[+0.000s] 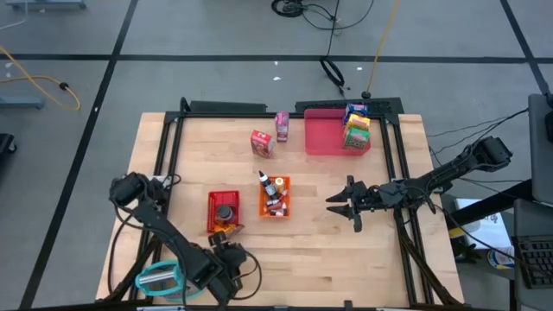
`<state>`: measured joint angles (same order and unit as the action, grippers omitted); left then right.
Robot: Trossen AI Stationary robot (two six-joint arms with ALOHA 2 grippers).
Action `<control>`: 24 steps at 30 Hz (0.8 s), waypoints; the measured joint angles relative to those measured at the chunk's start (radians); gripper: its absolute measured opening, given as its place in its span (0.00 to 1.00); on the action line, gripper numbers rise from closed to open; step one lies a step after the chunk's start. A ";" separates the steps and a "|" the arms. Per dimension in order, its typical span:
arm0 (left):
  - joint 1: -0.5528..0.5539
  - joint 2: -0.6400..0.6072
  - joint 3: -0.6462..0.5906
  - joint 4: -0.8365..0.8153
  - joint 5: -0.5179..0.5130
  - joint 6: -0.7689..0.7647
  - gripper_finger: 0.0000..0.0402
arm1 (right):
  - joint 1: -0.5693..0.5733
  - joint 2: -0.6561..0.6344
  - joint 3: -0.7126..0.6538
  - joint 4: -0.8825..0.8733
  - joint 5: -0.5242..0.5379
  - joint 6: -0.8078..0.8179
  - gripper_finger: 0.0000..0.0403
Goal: Pick & Place Kitchen Items
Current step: Put the small black food coloring bottle into the orange bin
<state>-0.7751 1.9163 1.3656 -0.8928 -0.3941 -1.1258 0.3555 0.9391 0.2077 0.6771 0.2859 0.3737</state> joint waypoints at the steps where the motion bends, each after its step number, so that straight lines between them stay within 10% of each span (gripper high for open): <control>1: -0.001 0.000 -0.011 0.005 0.000 -0.020 0.46 | 0.000 0.000 0.000 0.000 0.000 0.000 0.32; 24: 0.000 -0.008 -0.239 0.228 0.052 -0.123 0.46 | 0.000 0.000 0.000 0.000 0.000 0.003 0.32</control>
<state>-0.7750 1.9085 1.1264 -0.6645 -0.3421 -1.2484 0.3556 0.9393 0.2077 0.6769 0.2856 0.3771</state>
